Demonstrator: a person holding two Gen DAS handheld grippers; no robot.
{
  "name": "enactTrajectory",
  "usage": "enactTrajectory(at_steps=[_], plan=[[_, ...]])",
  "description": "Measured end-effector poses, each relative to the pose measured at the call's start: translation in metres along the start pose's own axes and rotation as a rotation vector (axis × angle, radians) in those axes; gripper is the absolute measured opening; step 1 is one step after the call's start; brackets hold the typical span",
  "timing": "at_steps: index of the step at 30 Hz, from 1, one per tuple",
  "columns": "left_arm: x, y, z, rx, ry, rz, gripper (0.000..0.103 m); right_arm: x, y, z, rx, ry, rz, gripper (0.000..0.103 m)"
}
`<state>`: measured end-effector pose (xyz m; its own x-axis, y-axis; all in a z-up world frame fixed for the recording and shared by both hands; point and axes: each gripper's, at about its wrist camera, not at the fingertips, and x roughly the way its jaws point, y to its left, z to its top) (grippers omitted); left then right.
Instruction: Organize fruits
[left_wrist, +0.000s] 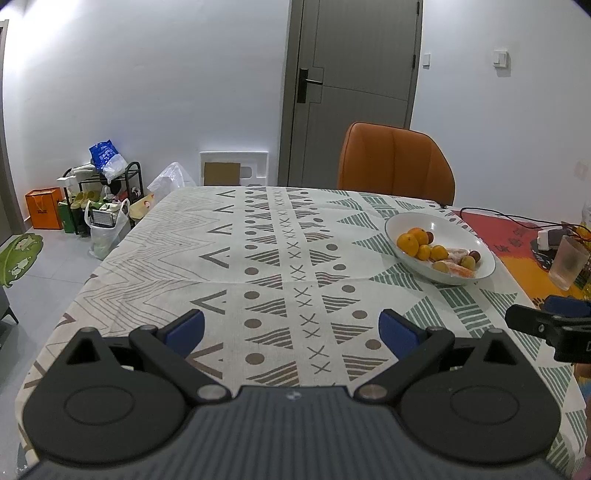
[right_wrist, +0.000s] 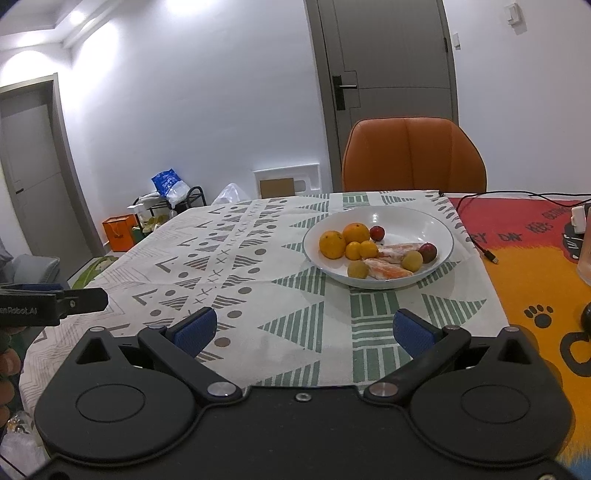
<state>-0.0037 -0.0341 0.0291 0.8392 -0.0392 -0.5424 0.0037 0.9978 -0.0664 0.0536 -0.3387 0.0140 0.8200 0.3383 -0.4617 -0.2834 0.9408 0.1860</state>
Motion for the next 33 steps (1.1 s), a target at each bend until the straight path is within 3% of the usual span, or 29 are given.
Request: enactTrajectory(at_steps=[33], plan=[[-0.0020, -0.0052, 0.0068, 0.014, -0.013, -0.028, 0.100, -0.0049, -0.0039, 0.0037, 0.007, -0.009, -0.010, 0.103]])
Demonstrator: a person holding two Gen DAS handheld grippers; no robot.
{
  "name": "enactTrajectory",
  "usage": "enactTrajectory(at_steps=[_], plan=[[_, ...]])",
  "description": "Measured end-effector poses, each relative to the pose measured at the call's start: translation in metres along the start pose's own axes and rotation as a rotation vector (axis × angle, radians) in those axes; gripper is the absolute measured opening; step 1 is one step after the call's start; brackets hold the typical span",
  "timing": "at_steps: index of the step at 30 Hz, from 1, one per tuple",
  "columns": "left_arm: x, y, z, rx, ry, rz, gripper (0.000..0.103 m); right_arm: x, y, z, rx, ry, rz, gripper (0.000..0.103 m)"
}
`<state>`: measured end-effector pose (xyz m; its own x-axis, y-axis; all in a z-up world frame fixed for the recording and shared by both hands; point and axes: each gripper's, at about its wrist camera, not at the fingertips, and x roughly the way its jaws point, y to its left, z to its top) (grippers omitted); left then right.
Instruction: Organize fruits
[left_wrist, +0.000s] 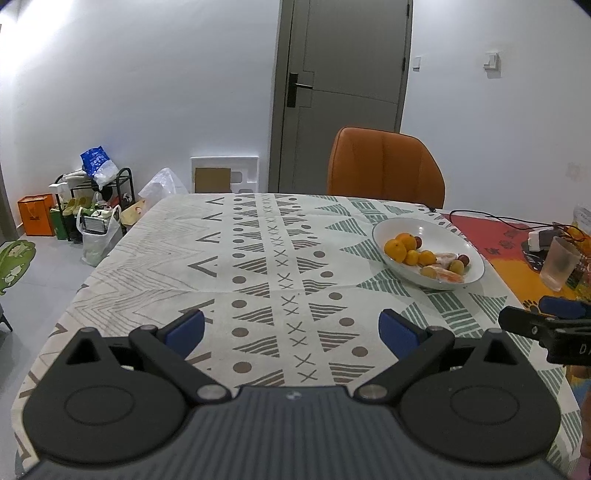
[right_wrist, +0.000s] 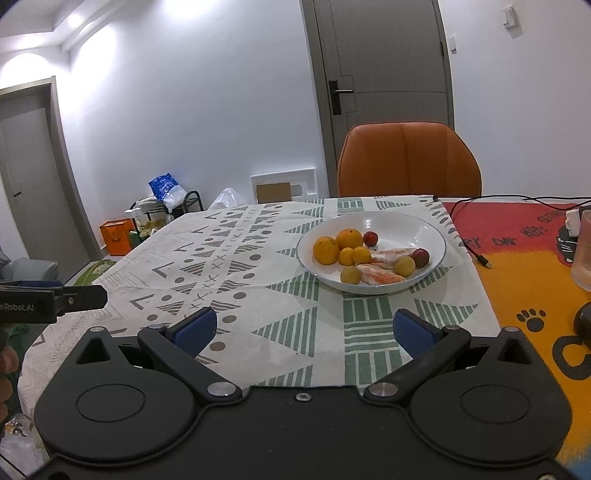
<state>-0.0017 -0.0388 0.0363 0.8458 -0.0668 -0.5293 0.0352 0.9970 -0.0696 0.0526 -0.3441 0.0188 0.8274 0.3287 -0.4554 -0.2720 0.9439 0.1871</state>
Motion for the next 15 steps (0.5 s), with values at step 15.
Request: enactTrajectory(at_steps=[15], plan=[[0.009, -0.009, 0.004, 0.012, -0.003, 0.026, 0.100, 0.002, -0.009, -0.002, 0.028, -0.006, 0.004, 0.103]])
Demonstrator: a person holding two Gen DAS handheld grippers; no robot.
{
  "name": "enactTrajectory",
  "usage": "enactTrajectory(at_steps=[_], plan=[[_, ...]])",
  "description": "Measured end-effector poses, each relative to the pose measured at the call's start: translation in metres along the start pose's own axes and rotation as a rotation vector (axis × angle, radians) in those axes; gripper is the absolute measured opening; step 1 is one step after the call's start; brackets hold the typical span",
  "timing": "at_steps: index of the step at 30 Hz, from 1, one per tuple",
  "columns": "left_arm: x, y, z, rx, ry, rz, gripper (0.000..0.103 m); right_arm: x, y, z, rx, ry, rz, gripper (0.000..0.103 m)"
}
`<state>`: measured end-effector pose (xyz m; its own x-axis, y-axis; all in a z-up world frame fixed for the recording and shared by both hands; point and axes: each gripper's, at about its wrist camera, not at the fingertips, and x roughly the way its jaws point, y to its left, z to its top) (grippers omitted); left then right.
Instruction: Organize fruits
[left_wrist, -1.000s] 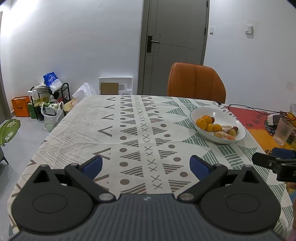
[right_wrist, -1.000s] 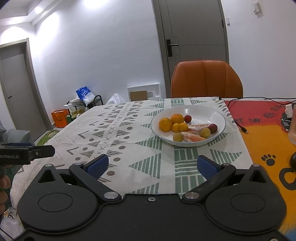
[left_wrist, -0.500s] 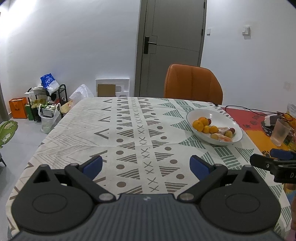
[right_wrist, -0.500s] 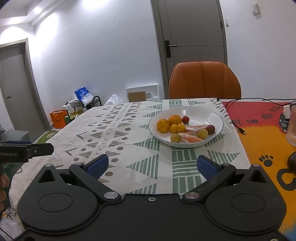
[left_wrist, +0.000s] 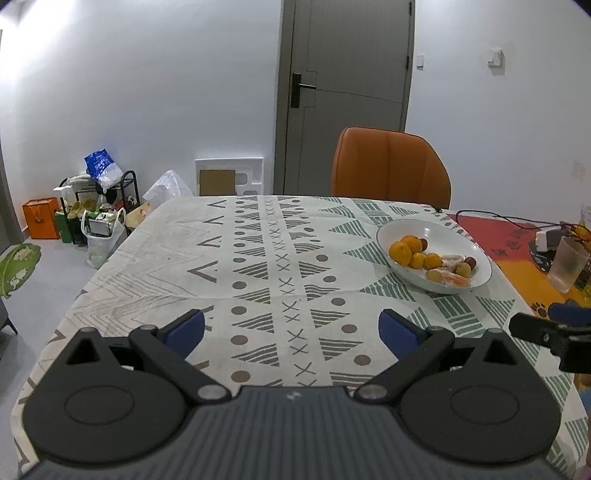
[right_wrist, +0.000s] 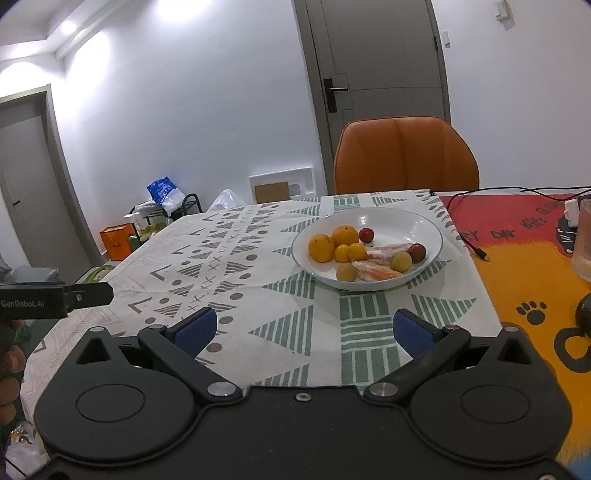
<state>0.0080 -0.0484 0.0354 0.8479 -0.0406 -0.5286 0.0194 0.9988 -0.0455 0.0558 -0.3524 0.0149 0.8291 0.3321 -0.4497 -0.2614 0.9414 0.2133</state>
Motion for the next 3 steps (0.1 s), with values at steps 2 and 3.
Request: enactTrajectory(at_steps=[2, 3], plan=[[0.0014, -0.0026, 0.0014, 0.005, 0.000, 0.001, 0.100, -0.0009, -0.0009, 0.0004, 0.002, -0.004, -0.004, 0.103], [0.0023, -0.0038, 0.0020, 0.006, 0.000, -0.001, 0.100, -0.0008, -0.0017, 0.0007, 0.004, -0.005, -0.005, 0.103]])
